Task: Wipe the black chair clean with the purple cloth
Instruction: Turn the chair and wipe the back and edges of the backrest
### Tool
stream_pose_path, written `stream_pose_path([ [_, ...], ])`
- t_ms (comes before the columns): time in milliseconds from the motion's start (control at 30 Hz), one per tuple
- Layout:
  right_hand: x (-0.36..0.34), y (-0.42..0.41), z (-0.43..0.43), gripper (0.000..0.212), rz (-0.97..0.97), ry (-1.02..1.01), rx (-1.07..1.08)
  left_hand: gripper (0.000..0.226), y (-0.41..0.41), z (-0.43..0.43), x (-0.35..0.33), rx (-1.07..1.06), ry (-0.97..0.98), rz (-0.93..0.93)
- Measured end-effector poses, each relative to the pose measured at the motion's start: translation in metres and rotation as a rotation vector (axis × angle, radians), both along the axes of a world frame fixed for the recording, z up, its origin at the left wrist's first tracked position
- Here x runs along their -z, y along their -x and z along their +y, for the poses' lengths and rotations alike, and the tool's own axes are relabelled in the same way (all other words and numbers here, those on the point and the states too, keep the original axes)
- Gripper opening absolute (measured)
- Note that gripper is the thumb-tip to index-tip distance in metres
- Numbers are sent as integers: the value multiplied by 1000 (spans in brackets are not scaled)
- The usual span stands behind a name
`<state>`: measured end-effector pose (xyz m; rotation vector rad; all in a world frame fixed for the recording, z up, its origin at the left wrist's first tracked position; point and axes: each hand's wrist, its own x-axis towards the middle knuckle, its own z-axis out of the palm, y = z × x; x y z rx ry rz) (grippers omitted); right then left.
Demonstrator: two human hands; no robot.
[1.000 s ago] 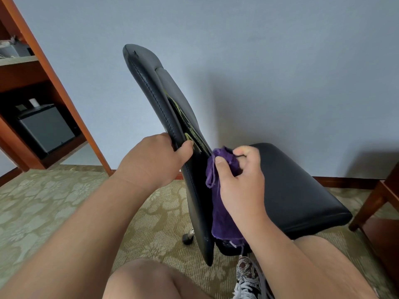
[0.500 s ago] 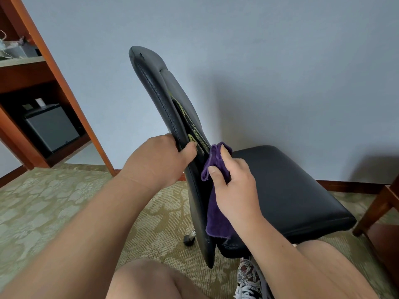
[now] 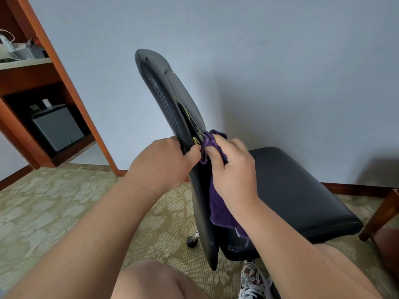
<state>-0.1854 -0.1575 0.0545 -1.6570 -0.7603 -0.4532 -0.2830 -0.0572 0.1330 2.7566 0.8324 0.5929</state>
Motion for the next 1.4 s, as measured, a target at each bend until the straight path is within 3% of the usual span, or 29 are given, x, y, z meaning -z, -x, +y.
stream_pose_path([
  [300,34,0,-16,27,84,76,46,48,0,-1,-2,20,22,13],
  [433,26,4,-12,29,172,18,44,49,0,-1,-2,21,18,17],
  [567,2,4,1,26,93,-30,30,49,-2,1,-1,23,14,4],
  [700,10,-4,1,20,2,45,54,47,-3,4,2,27,-4,6],
  [800,33,-16,-8,14,77,79,3,43,0,4,0,15,2,28],
  [900,49,-20,-16,13,149,153,-47,25,-1,9,0,47,-135,100],
  [1000,44,-20,-16,16,160,245,-61,48,3,11,-7,36,-106,189],
  [1067,38,-20,-15,14,164,285,-83,44,4,14,-4,-1,-24,199],
  [1167,33,-22,-18,9,263,176,-119,41,5,20,-8,30,157,92],
  [1300,25,-29,-27,19,359,52,-127,37,3,22,-11,14,78,120],
  [1400,5,-31,-18,16,350,25,-211,40,4,31,-13,26,177,124],
])
